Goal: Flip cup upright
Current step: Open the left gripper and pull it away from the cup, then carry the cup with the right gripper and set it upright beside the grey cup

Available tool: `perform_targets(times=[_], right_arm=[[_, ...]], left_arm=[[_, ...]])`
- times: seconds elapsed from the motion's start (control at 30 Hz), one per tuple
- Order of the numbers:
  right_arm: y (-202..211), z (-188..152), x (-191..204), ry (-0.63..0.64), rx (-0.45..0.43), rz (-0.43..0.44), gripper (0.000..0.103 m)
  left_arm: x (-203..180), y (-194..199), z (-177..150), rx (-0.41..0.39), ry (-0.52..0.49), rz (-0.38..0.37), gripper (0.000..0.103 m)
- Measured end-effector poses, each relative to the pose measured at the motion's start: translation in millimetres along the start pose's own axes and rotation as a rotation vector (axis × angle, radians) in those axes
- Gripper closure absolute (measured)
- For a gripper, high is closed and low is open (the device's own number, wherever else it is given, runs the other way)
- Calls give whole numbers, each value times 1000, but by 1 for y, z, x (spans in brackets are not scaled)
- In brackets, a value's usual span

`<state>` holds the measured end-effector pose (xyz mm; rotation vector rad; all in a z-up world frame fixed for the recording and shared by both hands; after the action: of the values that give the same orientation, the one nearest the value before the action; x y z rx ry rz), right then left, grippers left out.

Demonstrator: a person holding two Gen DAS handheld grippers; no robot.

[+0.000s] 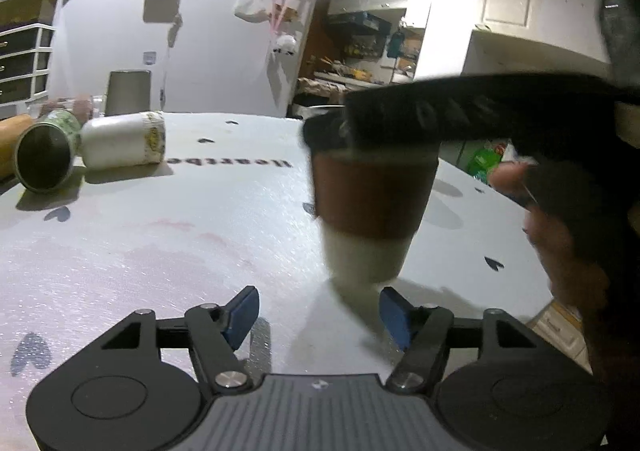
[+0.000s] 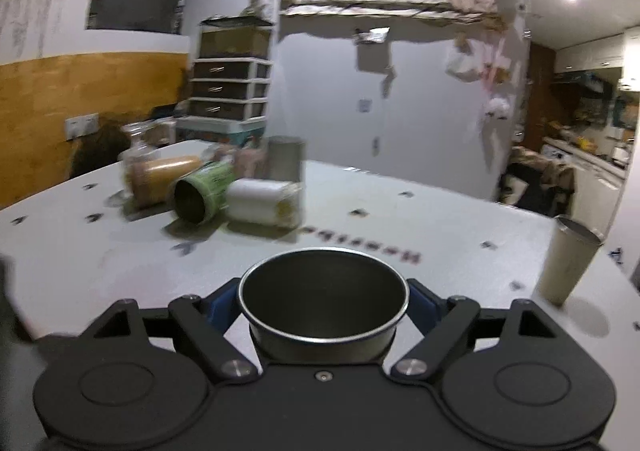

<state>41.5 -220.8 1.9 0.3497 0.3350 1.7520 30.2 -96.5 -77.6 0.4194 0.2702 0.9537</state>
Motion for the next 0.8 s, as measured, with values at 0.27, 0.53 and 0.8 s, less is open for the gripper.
perform_targets(times=[0.27, 0.53, 0.8], right_arm=[[-52, 47, -72, -148, -72, -149, 18], [-115, 73, -145, -326, -80, -335, 18], [-154, 76, -172, -324, -115, -447, 18]], left_arm=[[1, 7, 1, -14, -12, 86, 8], [3, 10, 1, -17, -29, 119, 0], [5, 6, -1, 24, -30, 135, 0]])
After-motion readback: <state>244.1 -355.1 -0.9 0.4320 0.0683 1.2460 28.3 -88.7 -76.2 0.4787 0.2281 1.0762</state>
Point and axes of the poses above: each gripper's, at about its wrist camera, not at the fingertips, and y roughly against the way its jaws point, x to its left, z to its top, the point moved 1 cm from there along -y, roughly the way its jaws point, and after that the axes turned 10 degrees about -y, right-handed, at the moved point
